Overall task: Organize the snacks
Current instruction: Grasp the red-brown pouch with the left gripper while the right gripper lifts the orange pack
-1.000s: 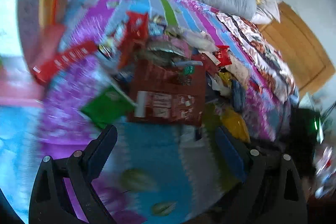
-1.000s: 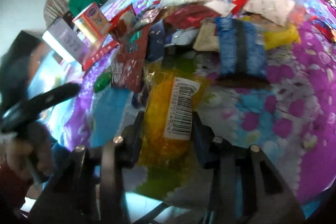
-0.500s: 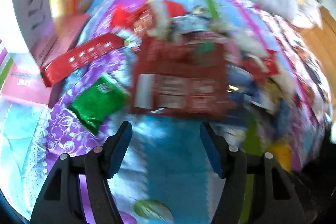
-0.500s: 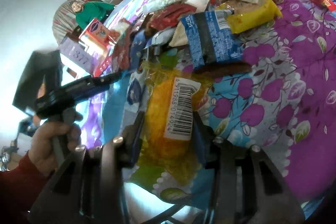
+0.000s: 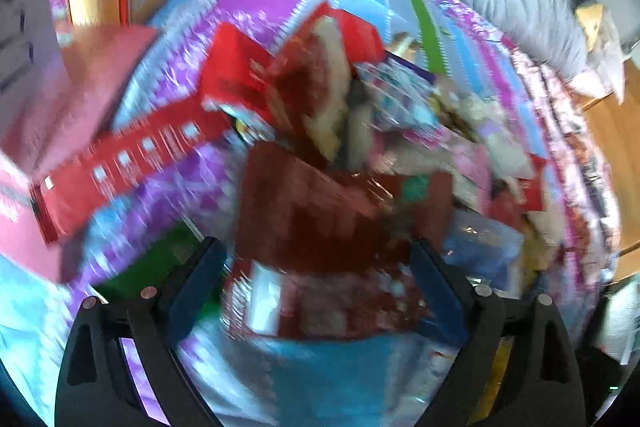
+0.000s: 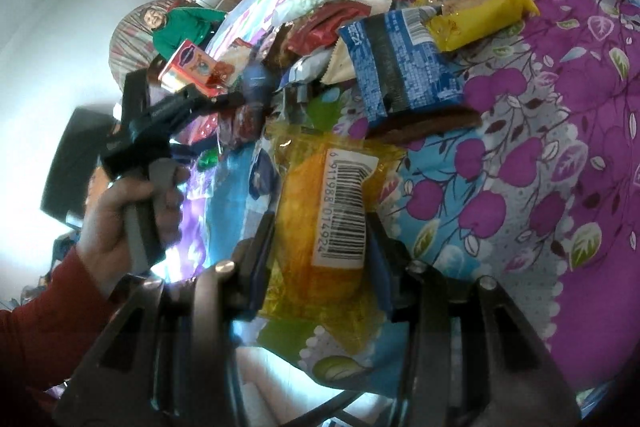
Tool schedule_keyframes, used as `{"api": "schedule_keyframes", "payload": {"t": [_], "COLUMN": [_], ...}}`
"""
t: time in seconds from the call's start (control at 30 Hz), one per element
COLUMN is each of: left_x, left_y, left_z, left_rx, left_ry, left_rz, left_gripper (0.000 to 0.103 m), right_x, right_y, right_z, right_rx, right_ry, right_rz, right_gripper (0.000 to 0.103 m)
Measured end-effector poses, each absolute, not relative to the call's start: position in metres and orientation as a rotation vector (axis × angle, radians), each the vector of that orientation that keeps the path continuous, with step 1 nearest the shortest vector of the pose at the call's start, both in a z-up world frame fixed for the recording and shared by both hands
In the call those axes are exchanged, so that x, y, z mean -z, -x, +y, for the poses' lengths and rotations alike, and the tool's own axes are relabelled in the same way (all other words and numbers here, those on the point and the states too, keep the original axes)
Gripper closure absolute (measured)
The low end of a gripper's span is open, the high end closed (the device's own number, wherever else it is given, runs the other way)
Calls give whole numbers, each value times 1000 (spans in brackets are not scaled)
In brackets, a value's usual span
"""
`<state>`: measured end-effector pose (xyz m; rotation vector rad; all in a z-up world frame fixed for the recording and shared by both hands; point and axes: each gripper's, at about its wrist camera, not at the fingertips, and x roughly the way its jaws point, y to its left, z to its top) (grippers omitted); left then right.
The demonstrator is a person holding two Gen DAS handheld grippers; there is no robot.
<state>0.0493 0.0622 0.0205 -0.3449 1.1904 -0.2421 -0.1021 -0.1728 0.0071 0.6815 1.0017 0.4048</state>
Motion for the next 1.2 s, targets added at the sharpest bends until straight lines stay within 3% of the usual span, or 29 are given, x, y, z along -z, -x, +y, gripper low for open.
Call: {"api": "schedule_keyframes", "payload": {"t": [0.17, 0.23, 0.43, 0.63, 0.83, 1.0, 1.2], "left_x": [-28, -35, -76, -37, -20, -27, -14], "left_y": [5, 26, 49, 34, 20, 28, 8], "left_z": [36, 29, 35, 5, 4, -1, 4], "left_rx": [476, 525, 401, 546, 568, 604, 594], "left_ry": [349, 265, -82, -496, -458, -352, -244], "left_rz": [1388, 1389, 1016, 949, 953, 955, 1021], "left_gripper": [9, 9, 7, 6, 6, 6, 8], "right_x": [-6, -5, -3, -2, -29, -77, -86], "right_y": [101, 101, 100, 98, 92, 47, -8], "right_z": [-172, -173, -176, -178, -163, -165, -181], "right_rx": [-410, -414, -419, -422, -440, -480, -405], "right_ry": [-692, -701, -706, -714, -600, -597, -580], "right_rz": [1003, 1003, 1002, 1002, 979, 847, 827], "right_gripper": [58, 58, 58, 58, 58, 59, 60]}}
